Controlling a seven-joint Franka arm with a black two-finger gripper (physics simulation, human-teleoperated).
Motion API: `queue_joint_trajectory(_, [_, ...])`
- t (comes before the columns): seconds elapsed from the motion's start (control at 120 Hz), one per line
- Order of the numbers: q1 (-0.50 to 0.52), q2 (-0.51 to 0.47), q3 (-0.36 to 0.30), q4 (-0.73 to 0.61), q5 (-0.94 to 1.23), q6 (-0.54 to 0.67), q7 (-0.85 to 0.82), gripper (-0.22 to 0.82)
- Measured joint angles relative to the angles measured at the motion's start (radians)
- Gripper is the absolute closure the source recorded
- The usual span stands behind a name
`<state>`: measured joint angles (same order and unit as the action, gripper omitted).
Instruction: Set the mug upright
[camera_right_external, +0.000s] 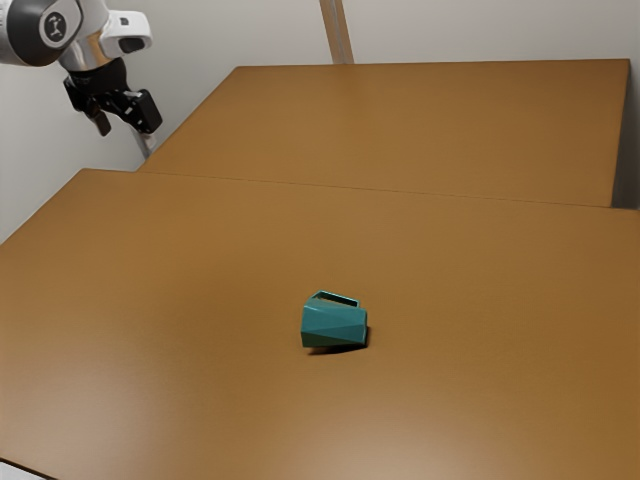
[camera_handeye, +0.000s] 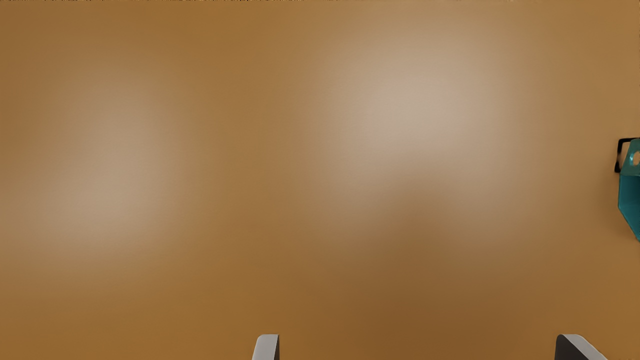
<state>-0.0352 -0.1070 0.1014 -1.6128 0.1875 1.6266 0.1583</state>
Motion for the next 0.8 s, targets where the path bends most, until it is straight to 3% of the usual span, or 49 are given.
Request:
queue_joint_trajectory(0.208, [0.005,0.005,-0.002,-0.001,-0.002,0.012,0.014,0.00])
queue_joint_trajectory(0.417, [0.008,0.042,-0.002,-0.044,-0.030,0.106,0.024,0.00])
queue_joint_trajectory(0.8, [0.009,0.084,0.004,-0.281,-0.501,0.186,-0.022,0.00])
